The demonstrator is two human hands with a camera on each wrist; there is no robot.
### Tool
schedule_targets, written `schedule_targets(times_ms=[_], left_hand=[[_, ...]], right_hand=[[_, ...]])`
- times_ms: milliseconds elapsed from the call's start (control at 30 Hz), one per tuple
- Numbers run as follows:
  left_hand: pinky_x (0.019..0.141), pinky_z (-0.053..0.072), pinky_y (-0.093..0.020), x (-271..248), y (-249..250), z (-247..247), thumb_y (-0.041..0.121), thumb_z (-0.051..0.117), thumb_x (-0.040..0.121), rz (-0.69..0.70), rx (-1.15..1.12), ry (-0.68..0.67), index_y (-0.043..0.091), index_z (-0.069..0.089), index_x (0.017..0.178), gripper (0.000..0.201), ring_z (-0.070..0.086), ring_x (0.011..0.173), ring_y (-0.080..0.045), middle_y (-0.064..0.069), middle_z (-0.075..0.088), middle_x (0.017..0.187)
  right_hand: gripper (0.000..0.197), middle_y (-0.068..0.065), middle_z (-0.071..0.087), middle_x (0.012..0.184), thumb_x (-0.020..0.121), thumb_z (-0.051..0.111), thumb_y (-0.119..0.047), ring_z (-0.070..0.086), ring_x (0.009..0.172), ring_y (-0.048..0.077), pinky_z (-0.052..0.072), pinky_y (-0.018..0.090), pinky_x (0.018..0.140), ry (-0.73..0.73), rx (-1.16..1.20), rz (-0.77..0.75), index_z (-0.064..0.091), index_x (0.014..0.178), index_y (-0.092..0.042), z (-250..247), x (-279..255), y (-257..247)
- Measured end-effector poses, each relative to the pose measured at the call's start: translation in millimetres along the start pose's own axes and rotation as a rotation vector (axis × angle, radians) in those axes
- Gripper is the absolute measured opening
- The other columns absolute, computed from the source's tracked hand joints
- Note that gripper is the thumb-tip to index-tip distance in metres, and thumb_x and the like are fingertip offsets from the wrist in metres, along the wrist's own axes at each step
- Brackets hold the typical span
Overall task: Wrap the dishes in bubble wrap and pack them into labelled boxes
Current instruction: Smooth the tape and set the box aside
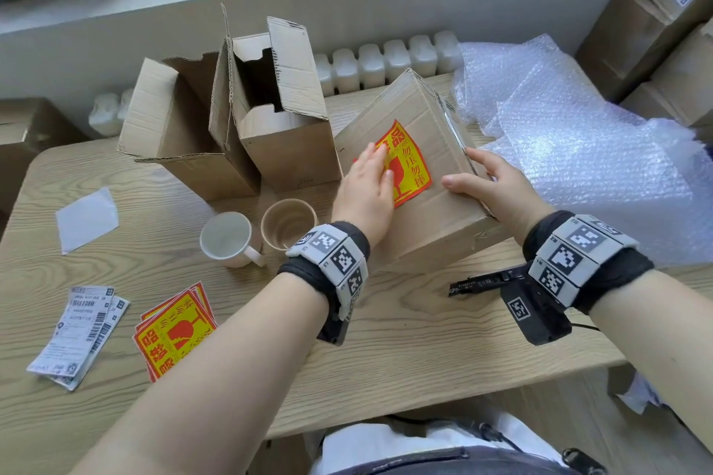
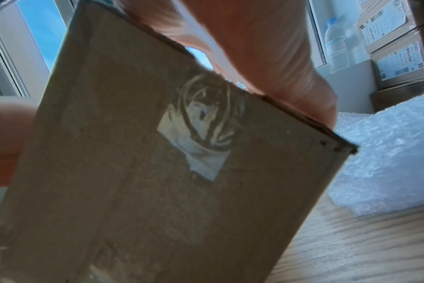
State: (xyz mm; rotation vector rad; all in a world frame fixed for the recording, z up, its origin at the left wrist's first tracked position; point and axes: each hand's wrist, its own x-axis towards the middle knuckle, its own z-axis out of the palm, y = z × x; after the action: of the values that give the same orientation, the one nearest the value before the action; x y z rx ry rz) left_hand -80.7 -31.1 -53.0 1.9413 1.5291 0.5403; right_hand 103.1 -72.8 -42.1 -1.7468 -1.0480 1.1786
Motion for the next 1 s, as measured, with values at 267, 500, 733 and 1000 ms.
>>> schedule_targets(times_ms=[267, 500, 733, 1000], left_hand=[[0.118, 0.003, -0.03, 6, 7, 13, 0.033, 0.03, 0.103, -0.016, 0.065, -0.095, 0.012, 0.011, 0.152, 0.056, 0.004, 0.147, -0.022, -0.004, 0.002, 0.16], [0.119, 0.007, -0.041, 13, 5, 14, 0.036, 0.03, 0.102, -0.018, 0.135, -0.069, 0.019, 0.012, 0.152, 0.057, 0.005, 0.147, -0.021, -0.001, 0.004, 0.16], [0.119, 0.009, -0.042, 20, -3, 12, 0.045, 0.032, 0.097, 0.108, 0.067, -0.076, 0.027, 0.012, 0.152, 0.06, 0.006, 0.147, -0.023, 0.002, 0.006, 0.16], [0.117, 0.013, -0.044, 8, 11, 2, 0.056, 0.035, 0.095, 0.168, 0.307, -0.105, 0.04, 0.009, 0.15, 0.063, 0.009, 0.145, -0.021, 0.008, 0.005, 0.16]], right_hand=[[0.08, 0.001, 0.046, 0.137, 0.072, 0.078, -0.037, 0.054, 0.114, 0.012, 0.048, 0.016, 0.072, 0.001, -0.024, 0.011, 0.04, 0.141, -0.023, 5, 2, 1], [0.099, 0.003, 0.041, 0.139, 0.053, 0.074, -0.057, 0.051, 0.119, 0.016, 0.05, 0.028, 0.086, -0.014, -0.075, 0.037, 0.039, 0.141, -0.029, 10, 2, -1], [0.099, 0.003, 0.043, 0.137, 0.051, 0.076, -0.054, 0.054, 0.116, 0.016, 0.051, 0.021, 0.071, -0.02, -0.058, 0.046, 0.04, 0.141, -0.029, 13, 3, -1], [0.101, 0.002, 0.057, 0.128, 0.048, 0.074, -0.055, 0.058, 0.112, 0.015, 0.049, 0.035, 0.096, -0.003, -0.021, 0.022, 0.044, 0.138, -0.022, 12, 2, -2]])
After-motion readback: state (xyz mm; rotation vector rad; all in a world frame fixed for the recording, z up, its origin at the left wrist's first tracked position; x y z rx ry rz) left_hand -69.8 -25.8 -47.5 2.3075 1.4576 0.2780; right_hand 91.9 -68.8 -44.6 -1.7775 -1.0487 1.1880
